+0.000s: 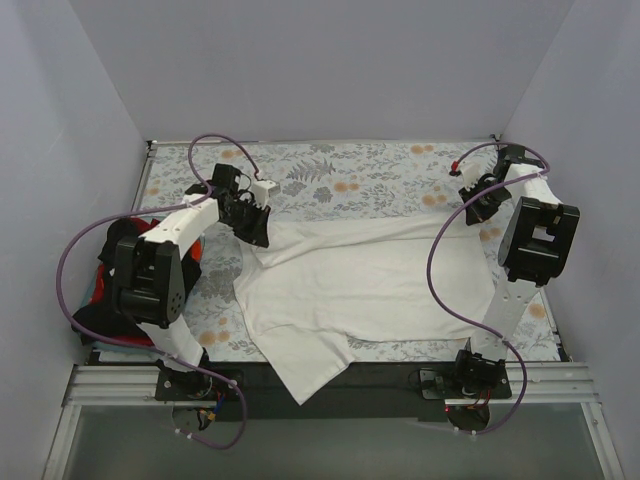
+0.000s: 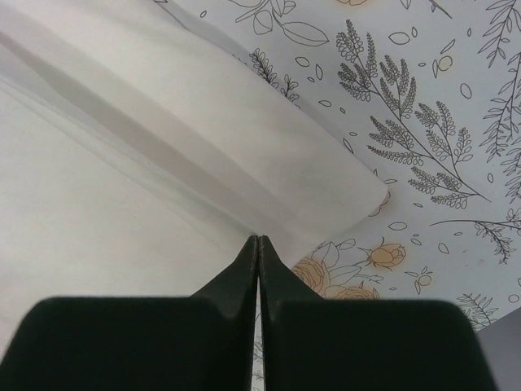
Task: Fold and stack the t-shirts
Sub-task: Fold the tshirt
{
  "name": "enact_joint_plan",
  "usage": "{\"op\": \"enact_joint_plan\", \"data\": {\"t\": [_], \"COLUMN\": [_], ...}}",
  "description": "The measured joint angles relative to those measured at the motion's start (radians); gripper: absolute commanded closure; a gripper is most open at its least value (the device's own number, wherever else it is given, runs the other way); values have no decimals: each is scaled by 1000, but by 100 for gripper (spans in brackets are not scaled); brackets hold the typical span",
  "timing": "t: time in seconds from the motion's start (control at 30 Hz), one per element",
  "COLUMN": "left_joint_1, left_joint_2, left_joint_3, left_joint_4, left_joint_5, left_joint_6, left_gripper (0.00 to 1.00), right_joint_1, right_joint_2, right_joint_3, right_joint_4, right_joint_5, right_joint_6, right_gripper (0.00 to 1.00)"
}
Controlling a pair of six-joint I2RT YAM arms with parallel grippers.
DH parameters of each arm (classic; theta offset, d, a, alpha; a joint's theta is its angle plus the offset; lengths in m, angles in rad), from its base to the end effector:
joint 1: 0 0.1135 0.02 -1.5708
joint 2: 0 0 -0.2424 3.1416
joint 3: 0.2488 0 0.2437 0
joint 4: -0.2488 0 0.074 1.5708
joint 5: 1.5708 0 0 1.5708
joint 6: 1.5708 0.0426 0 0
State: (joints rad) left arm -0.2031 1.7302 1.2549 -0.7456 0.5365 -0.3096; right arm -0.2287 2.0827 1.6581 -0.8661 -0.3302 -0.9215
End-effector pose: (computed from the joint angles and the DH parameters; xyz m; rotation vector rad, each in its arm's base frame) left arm 0.3226 -0.0887 0.1942 -0.0132 2.8164 -0.8741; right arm 0.4027 -0.0796 0.1724 -0.9851 2.5409 0.1720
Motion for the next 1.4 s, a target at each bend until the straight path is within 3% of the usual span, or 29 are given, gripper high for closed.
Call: {"op": "enact_joint_plan", "data": {"t": [0.4, 0.43, 0.47, 0.5, 0.57, 0.73, 0.83, 1.07, 1.23, 1.4], "left_joint_1": [-35, -45, -54, -63, -77, -96, -101, -129, -148, -183], "left_joint_2": [-183, -189, -192, -192, -192, -193, -167, 64, 208, 247], "left_joint_3": [-175, -196, -215, -231, -254, -255, -193, 37, 99, 117], "left_joint_4": [-79, -78, -78, -79, -93, -122, -120, 21, 51, 53], "left_joint_5": [52, 50, 46, 40, 35, 43, 64, 77, 78, 75], "left_joint_6": [193, 206, 220, 234, 265, 320, 277, 29, -78, -120], "left_gripper": [98, 90, 84, 72, 64, 49, 34, 35, 35, 39], "right_joint_1": [-3, -5, -7, -10, -13, -17, -19, -19, -19, -19], "right_joint_2": [-103, -103, -103, -103, -106, -116, -131, -137, -137, -129], "right_joint_3": [-153, -159, -165, -170, -182, -199, -196, -88, -42, -42], "right_joint_4": [-8, -8, -8, -9, -6, -15, -21, -50, -53, -64], "right_joint_5": [39, 41, 43, 45, 51, 63, 50, -19, -50, -61], "right_joint_6": [-99, -105, -107, -107, -124, -137, -129, -48, 3, 22], "right_gripper": [99, 94, 80, 72, 63, 62, 60, 58, 58, 59]}}
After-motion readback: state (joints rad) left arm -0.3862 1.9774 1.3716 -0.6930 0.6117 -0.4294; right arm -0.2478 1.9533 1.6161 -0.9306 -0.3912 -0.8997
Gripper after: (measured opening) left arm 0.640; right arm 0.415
